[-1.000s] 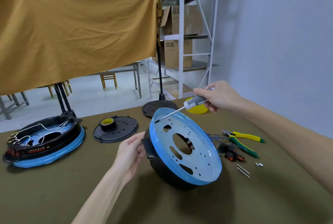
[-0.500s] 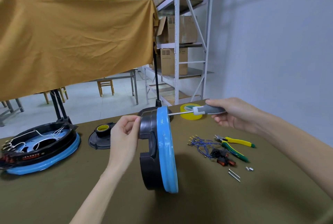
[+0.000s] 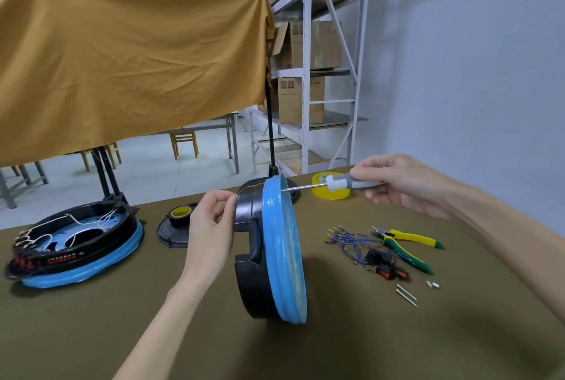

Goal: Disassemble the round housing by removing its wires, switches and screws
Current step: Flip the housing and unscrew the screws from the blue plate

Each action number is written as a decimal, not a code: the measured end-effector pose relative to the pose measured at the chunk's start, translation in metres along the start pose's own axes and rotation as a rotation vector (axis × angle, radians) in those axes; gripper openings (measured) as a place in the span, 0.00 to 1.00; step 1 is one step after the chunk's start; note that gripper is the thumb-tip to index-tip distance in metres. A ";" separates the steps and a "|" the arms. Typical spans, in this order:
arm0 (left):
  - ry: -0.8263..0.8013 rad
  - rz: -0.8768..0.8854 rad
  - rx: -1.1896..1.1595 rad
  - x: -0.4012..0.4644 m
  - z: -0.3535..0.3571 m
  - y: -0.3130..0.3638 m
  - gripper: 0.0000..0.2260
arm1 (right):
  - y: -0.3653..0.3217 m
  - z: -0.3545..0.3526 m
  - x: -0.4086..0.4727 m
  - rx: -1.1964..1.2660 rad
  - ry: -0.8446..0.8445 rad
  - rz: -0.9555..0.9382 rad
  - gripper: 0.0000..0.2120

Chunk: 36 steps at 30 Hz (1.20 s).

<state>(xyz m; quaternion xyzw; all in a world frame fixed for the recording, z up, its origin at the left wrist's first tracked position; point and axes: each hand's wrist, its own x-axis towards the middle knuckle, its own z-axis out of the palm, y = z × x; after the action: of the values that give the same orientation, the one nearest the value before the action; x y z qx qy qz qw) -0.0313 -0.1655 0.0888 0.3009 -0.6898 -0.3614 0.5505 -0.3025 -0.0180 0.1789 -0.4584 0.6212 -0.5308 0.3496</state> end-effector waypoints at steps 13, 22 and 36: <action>0.002 -0.094 -0.056 0.001 -0.003 0.000 0.07 | -0.011 0.005 -0.003 -0.059 0.001 -0.136 0.14; -0.033 -0.362 -0.139 0.012 -0.019 0.009 0.13 | -0.028 0.031 -0.007 -0.414 0.184 -0.283 0.14; -0.288 -0.476 -0.100 0.018 -0.034 0.032 0.15 | -0.071 0.143 0.020 -0.485 0.087 -0.741 0.11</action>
<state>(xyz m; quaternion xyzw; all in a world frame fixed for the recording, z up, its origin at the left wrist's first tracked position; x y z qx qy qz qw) -0.0022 -0.1685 0.1296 0.3723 -0.6520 -0.5533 0.3608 -0.1634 -0.0866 0.2225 -0.6962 0.5357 -0.4778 -0.0083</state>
